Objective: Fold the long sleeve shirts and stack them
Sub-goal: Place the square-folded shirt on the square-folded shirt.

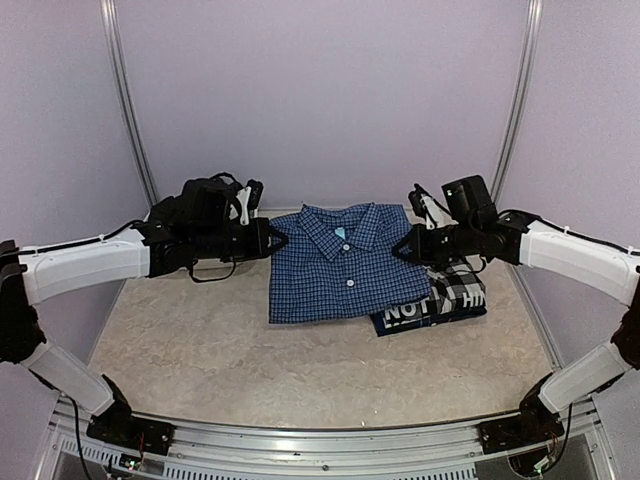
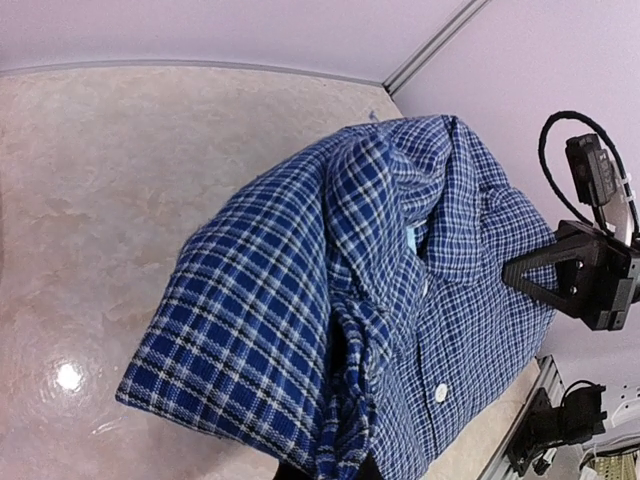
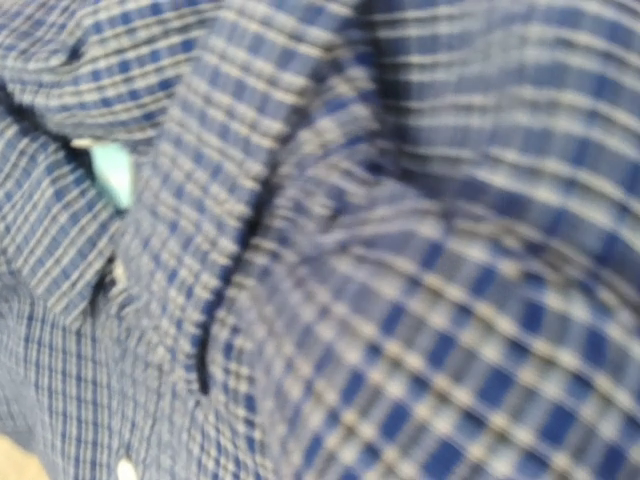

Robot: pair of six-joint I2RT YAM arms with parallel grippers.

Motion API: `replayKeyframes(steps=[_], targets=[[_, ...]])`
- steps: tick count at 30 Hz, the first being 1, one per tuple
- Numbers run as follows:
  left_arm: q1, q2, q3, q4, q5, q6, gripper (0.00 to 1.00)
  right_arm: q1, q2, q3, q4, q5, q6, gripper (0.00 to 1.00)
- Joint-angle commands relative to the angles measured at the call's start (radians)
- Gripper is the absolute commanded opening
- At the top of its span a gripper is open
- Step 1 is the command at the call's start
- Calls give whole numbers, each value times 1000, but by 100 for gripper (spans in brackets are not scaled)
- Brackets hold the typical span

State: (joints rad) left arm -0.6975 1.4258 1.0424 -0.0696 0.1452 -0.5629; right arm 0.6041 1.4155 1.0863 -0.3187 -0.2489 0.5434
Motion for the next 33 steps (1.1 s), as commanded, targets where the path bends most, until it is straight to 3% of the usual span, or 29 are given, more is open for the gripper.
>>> replayKeyframes(steps=[1,14,20,28,31,33], targets=[[-11,120,169,15,74,26,0,-137,-67,65,-174,-14,-127,0],[-119,650,663,-10,149,27,0,-558,63,158,-325,-141,-393,0],[-124,823,784,-1,180,7,0,-656,135,133,-292,-164,-407,0],[-102,937,817,24,178,-22,0,-673,275,84,-209,-142,-394,0],[-92,970,837,23,184,-33,0,-673,288,86,-201,-110,-376,12],[-86,983,833,32,184,-43,7,-673,283,90,-210,-83,-372,25]])
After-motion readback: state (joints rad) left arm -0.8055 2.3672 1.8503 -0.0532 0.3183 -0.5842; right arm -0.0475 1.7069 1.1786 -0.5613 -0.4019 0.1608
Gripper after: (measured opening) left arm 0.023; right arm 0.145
